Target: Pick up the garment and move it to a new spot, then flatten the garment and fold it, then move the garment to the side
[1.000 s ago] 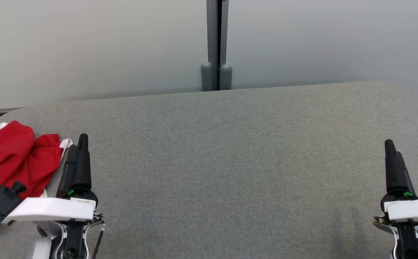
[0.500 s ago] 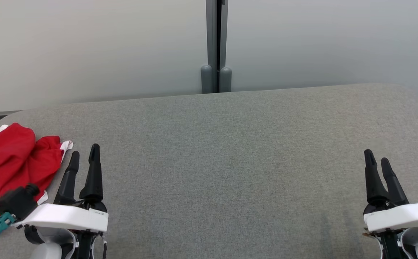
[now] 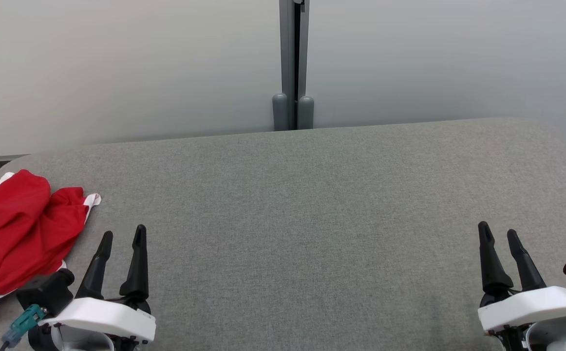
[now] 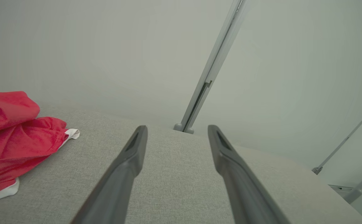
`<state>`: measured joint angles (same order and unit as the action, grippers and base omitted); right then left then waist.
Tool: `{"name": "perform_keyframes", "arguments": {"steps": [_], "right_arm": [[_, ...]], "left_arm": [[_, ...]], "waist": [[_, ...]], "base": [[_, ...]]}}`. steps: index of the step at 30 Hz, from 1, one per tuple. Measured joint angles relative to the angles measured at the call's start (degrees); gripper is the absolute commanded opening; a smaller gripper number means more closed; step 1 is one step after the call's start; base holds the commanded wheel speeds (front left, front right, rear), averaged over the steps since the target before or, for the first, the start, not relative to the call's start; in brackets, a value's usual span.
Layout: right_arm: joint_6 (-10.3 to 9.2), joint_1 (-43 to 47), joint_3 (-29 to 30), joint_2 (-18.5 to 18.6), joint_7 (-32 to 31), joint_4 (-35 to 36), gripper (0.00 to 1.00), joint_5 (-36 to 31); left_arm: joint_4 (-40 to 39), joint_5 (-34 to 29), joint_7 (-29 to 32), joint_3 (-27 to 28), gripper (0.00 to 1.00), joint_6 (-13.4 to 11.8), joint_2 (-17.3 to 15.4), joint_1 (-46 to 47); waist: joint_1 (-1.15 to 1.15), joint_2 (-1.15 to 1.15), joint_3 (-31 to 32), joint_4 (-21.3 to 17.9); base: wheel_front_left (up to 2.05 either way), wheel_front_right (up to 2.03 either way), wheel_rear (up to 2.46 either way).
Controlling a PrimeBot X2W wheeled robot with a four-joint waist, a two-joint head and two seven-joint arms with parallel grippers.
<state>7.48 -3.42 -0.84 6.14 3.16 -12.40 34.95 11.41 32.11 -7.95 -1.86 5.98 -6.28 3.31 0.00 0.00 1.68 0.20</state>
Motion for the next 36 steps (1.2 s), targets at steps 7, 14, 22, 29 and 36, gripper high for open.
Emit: {"name": "perform_keyframes", "arguments": {"steps": [7, 14, 22, 29, 36], "right_arm": [[0.01, 0.9, -0.49, -0.18, 0.97, -1.16, 1.0, -4.65], [0.01, 1.18, -1.0, -0.47, 1.68, -1.89, 1.0, -8.68], [0.01, 1.41, -1.05, -0.76, 2.33, -2.57, 1.0, -12.89], [0.01, 2.05, -0.97, -1.08, 2.74, -2.79, 1.0, -16.19], [0.01, 2.29, -0.87, -1.36, 2.98, -2.83, 1.0, -19.22]], "left_arm": [[2.13, -4.91, -1.18, -0.56, 1.0, -0.34, -0.02, -0.63], [3.63, -9.06, -2.15, -0.88, 1.0, -1.03, -0.03, -0.79], [5.59, -12.92, -3.22, -0.99, 1.0, -1.13, -0.11, -0.87], [7.05, -15.97, -3.94, -1.07, 1.0, -1.18, -0.03, -0.87], [7.7, -18.82, -4.79, -0.99, 1.0, -1.18, 0.05, -0.97]], "waist": [[0.0, 0.0, 0.52, 0.15], [0.0, 0.0, 1.01, 0.11], [0.0, 0.0, 1.4, 0.24], [0.0, 0.0, 1.75, 0.26], [0.0, 0.0, 2.07, 0.16]], "base": [[0.0, 0.0, 0.0], [0.0, 0.0, 0.0], [0.0, 0.0, 0.0], [0.0, 0.0, 0.0], [0.0, 0.0, 0.0]]}}
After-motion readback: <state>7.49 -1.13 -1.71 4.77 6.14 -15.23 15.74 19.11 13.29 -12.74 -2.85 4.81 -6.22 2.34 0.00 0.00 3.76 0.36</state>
